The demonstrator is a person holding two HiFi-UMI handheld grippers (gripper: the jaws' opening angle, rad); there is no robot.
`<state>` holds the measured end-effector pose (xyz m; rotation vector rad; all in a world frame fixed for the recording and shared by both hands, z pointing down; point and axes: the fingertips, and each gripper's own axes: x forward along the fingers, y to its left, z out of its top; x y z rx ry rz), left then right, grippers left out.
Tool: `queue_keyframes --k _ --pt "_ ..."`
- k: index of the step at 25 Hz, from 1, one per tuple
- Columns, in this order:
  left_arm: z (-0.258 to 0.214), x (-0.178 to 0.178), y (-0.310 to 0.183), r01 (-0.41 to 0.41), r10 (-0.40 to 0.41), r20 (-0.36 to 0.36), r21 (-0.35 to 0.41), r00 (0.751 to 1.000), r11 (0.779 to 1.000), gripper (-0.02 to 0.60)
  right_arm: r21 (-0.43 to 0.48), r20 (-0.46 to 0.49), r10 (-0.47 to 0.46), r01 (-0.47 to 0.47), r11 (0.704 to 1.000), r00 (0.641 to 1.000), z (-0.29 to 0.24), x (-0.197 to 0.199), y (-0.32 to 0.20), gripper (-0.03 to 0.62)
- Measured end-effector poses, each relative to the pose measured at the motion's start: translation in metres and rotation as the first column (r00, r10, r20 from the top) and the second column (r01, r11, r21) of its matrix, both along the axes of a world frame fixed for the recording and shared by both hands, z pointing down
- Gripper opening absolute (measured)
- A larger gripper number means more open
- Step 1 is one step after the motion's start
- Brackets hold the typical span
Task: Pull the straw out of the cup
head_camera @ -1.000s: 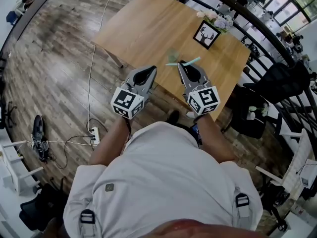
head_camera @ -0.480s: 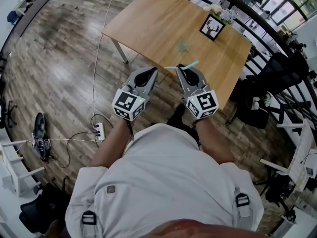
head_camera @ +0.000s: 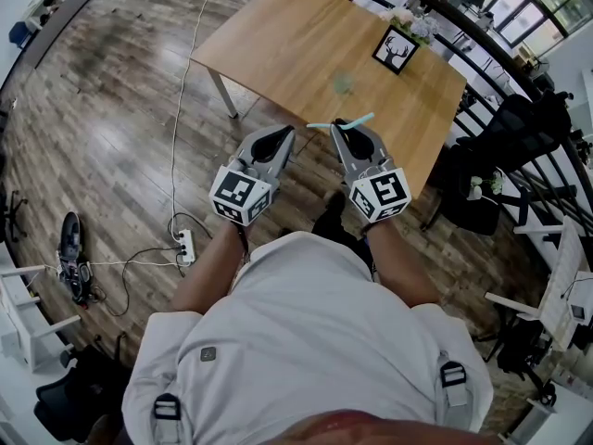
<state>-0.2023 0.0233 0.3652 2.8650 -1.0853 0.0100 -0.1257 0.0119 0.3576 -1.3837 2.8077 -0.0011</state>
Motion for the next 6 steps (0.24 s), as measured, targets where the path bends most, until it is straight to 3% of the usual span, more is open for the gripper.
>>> queue_keyframes --k 6 --pt "0.0003 -0.0126 0.0036 0.005 -0.005 -0.004 -0.001 1.000 1.000 0.005 -0.002 0.006 -0.002 0.002 1.000 1.000 -0.0018 -0.0103 0.0040 0.038"
